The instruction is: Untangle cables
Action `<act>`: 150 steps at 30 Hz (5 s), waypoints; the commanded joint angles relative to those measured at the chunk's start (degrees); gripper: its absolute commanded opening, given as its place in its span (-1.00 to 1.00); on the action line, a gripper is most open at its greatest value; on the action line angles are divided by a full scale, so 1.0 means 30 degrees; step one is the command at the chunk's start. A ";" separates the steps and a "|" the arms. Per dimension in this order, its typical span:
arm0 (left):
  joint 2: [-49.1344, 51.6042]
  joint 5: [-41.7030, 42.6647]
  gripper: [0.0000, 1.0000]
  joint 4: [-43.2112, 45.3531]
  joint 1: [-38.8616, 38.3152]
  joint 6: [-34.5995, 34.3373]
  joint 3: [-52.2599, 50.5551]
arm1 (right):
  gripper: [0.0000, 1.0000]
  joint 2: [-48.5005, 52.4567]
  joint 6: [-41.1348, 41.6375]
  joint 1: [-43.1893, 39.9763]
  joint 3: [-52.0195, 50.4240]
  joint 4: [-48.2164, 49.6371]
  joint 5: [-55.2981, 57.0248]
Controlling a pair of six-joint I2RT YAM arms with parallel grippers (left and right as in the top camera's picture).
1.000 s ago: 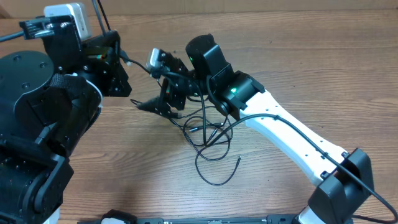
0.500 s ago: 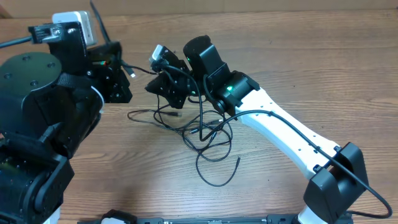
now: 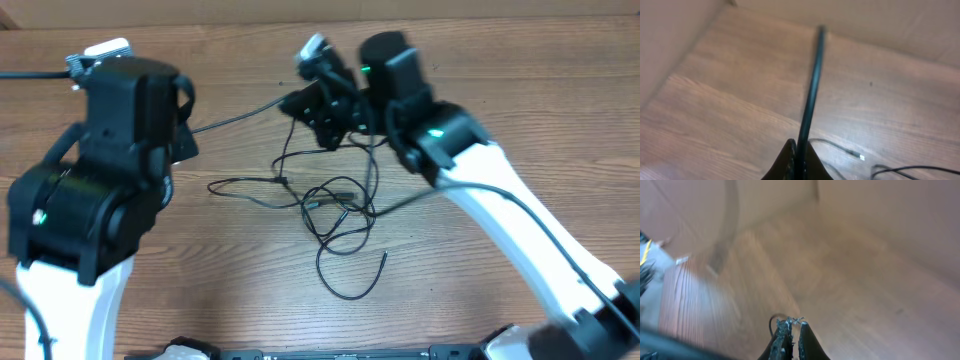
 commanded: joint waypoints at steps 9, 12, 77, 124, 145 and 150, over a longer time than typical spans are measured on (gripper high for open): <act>0.3796 0.5887 -0.83 -0.0590 0.0080 -0.1326 0.0306 | -0.92 -0.7410 0.0663 -0.3446 0.0364 0.3140 0.0364; 0.4415 0.6870 -0.80 -0.0685 0.0080 -0.1319 0.0306 | -0.92 -0.8153 0.0663 -0.4124 0.0364 0.4371 0.0357; 0.5501 0.8189 0.99 -0.0801 0.0080 -0.0685 0.0291 | 1.00 -0.1974 2.7933 0.2018 -1.0703 -1.1978 1.0899; 0.5501 0.8189 0.99 -0.0794 0.0080 -0.0685 0.0291 | -0.92 -0.3912 2.2476 0.3708 -0.1683 -0.9267 1.6422; 0.5501 0.8189 0.99 -0.0794 0.0080 -0.0685 0.0291 | -0.92 -0.3912 1.9759 0.0153 0.8204 -0.9741 1.4251; 0.5501 0.8189 0.99 -0.0794 0.0080 -0.0685 0.0291 | -0.92 -0.3905 1.9751 -0.0313 0.8495 -0.8466 1.4018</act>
